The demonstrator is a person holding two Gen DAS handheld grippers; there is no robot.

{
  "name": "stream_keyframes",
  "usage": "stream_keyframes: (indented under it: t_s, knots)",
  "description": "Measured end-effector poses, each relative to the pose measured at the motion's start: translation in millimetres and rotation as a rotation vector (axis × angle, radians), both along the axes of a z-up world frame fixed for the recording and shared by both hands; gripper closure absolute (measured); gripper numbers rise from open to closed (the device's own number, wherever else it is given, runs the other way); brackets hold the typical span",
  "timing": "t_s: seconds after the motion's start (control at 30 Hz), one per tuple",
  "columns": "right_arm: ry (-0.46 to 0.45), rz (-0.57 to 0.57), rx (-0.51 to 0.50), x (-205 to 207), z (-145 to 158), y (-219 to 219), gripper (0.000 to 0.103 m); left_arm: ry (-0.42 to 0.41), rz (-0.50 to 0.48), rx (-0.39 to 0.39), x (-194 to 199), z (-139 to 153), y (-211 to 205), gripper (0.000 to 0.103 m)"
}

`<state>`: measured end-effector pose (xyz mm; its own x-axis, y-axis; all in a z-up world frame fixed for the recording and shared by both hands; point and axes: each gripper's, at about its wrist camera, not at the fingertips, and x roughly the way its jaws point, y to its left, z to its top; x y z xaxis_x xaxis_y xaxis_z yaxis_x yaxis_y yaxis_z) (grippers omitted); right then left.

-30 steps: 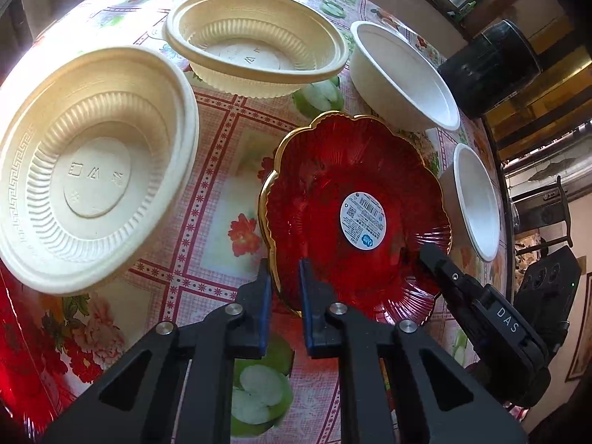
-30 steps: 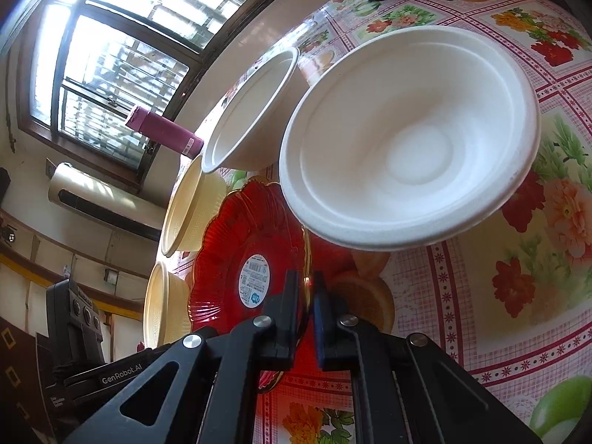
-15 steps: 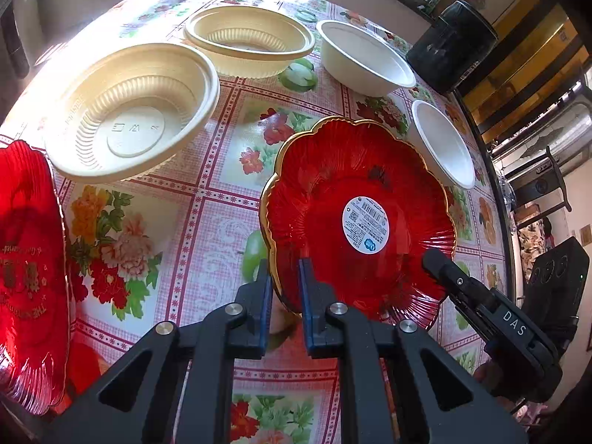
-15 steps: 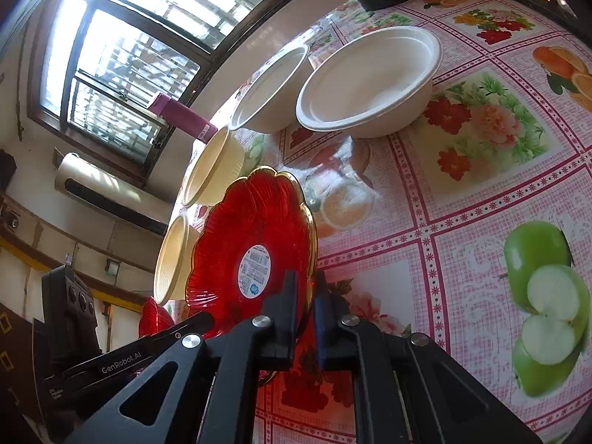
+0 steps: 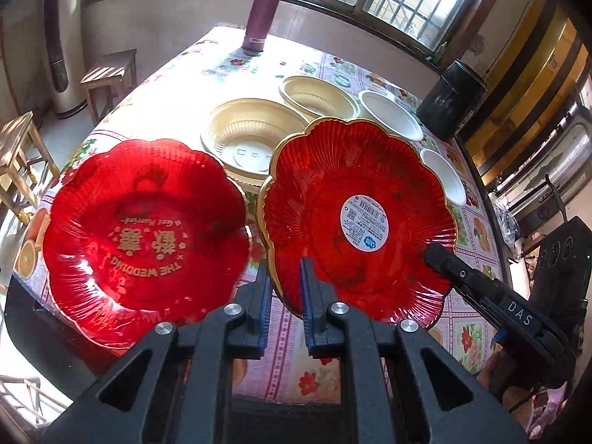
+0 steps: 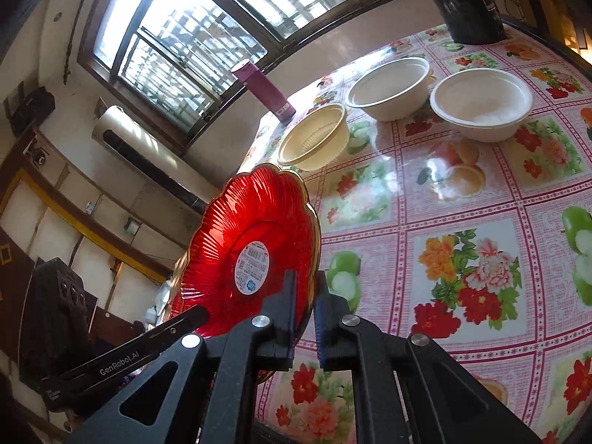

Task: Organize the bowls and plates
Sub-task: 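Lift the gold-rimmed red plate with both tools onto the large red plate, then open both tools and withdraw from the stacked red plates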

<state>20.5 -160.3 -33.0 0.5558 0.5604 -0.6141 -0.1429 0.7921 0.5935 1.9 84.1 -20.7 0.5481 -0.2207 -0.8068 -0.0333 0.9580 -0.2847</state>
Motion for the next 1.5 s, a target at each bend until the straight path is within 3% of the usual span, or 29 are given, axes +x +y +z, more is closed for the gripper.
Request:
stream_keyframes:
  t_s: [0.23,0.53,0.77,1.0,1.07,1.1,1.13,1.2,1.23,1.4,1.43,1.5]
  knots:
    - [-0.005,0.133,-0.043,-1,-1,81,0.095,-0.018,0.117,0.033,-19,0,60,0.091]
    - [0.032,0.252,-0.144,12,-23,173,0.091,0.049,0.245,0.058,-17,-29,123,0.090]
    - [0.063,0.273,-0.201,22,-40,202,0.090,0.106,0.254,0.066,-9,-50,140,0.089]
    - [0.032,0.280,-0.321,24,-44,212,0.086,0.132,0.251,0.061,-2,-56,142,0.086]
    - [0.005,0.298,-0.344,21,-42,213,0.077,0.124,0.233,0.039,-2,-55,144,0.078]
    - [-0.021,0.305,-0.348,18,-39,213,0.061,0.120,0.213,0.015,-2,-54,143,0.066]
    - [-0.048,0.319,-0.346,15,-34,214,0.050,0.108,0.189,-0.018,-2,-52,140,0.045]
    - [-0.099,0.316,-0.374,9,-25,213,0.035,0.068,0.165,-0.040,-5,-44,136,0.021]
    - [-0.121,0.305,-0.384,7,-21,208,0.029,0.047,0.173,-0.027,-8,-39,134,0.014]
    - [-0.143,0.325,-0.255,3,-11,169,0.000,-0.049,0.229,0.040,-24,-17,133,0.007]
    - [-0.158,0.321,-0.234,1,-8,160,0.000,-0.076,0.227,0.032,-27,-14,132,0.001]
    - [-0.188,0.290,-0.199,-2,-5,139,0.000,-0.128,0.222,0.046,-30,-6,125,0.000]
